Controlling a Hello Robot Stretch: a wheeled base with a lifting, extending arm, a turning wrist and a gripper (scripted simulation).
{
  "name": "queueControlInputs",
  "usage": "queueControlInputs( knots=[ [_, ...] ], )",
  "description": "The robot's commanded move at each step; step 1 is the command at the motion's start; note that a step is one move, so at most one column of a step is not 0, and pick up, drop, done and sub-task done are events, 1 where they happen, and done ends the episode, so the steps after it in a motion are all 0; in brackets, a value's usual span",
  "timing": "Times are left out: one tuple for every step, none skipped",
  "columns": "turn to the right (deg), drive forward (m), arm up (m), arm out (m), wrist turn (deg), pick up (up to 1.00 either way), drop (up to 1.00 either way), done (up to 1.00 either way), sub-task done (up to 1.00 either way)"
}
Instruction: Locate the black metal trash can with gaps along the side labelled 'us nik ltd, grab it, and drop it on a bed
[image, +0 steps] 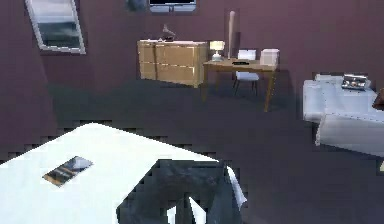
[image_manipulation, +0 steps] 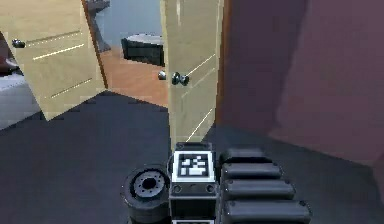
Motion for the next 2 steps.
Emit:
queueControlInputs(
  knots=[
    [15.0, 0.00, 0.00, 0.00, 0.0, 0.00, 0.00, 0.00, 0.00],
    [-45.0, 0.00, 0.00, 0.00, 0.0, 0.00, 0.00, 0.00, 0.00]
  ],
)
